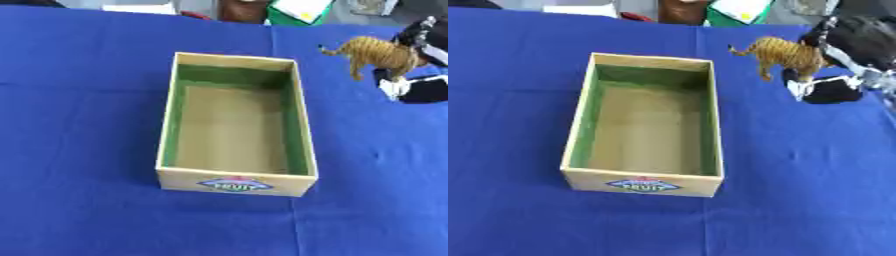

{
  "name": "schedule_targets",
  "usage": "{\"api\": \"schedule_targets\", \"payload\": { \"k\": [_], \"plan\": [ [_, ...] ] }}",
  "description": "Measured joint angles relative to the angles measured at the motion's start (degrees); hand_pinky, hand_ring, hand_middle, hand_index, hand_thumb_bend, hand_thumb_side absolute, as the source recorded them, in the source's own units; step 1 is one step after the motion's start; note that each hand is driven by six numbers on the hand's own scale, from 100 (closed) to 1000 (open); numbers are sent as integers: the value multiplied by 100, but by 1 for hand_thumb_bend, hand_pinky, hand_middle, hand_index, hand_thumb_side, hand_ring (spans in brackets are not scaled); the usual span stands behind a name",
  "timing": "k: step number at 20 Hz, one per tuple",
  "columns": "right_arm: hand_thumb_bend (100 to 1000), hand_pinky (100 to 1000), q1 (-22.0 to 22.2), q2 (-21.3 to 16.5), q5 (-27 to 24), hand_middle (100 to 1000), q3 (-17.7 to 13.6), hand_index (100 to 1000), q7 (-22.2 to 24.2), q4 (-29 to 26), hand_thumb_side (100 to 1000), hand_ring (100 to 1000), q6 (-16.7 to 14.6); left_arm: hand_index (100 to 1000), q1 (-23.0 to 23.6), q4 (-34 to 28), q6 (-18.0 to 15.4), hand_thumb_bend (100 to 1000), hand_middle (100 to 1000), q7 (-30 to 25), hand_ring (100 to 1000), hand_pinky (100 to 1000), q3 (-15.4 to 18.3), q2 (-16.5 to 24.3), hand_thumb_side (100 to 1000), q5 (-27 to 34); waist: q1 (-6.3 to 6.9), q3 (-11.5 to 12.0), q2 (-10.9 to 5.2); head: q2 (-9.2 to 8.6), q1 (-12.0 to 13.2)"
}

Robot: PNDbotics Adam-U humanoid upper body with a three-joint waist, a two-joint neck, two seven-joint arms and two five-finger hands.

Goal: Pick up objects on the table and place them in the box.

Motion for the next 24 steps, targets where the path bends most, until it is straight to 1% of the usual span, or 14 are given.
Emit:
{"api": "schedule_targets", "payload": {
  "k": [3, 8, 11, 14, 17, 20, 21, 22, 24],
  "plan": [
    [100, 773, -480, -114, 49, 423, 104, 491, 144, -161, 515, 684, -41, 688, 0, 0, 3, 100, 534, -13, 557, 500, -1, 0, 459, 0, -18, 13, -13, 2, -39],
    [100, 773, -1377, -103, 52, 422, 477, 488, 572, -241, 524, 687, -193, 688, 3, 0, -4, 100, 534, -46, 556, 501, -21, 2, 463, 12, -38, 63, -52, 8, -96],
    [100, 772, -1941, 118, 52, 424, 773, 490, 896, -193, 522, 688, -347, 688, 10, 0, -7, 100, 535, -59, 556, 501, -37, 2, 464, 26, -39, 87, -68, 11, -128],
    [100, 772, -2382, 391, 56, 427, 1081, 492, 1192, -49, 524, 688, -497, 688, 13, 0, -13, 100, 535, -79, 556, 501, -41, 2, 463, 47, -39, 117, -81, 14, -149],
    [100, 772, -2547, 566, 79, 427, 1260, 492, 1356, 81, 524, 688, -584, 688, 21, 0, -16, 100, 535, -83, 556, 501, -50, 2, 463, 52, -41, 118, -81, 27, -162],
    [100, 772, -2578, 616, 86, 427, 1314, 492, 1401, 142, 524, 688, -618, 688, 25, 0, -16, 100, 535, -84, 556, 501, -56, 2, 463, 52, -41, 117, -81, 34, -166],
    [100, 772, -2578, 617, 87, 433, 1317, 505, 1407, 152, 511, 685, -622, 688, 26, 0, -16, 100, 535, -84, 556, 501, -57, 2, 462, 53, -41, 117, -81, 34, -168],
    [100, 772, -2593, 620, 87, 433, 1336, 505, 1419, 151, 510, 685, -634, 688, 25, 0, -16, 100, 535, -87, 556, 501, -70, 2, 462, 56, -38, 136, -81, 34, -193],
    [100, 771, -2721, 722, 62, 434, 1451, 507, 1492, 133, 509, 685, -693, 688, 11, 0, -22, 100, 535, -117, 556, 501, -102, 0, 461, 78, -31, 268, -81, 34, -266]
  ]
}}
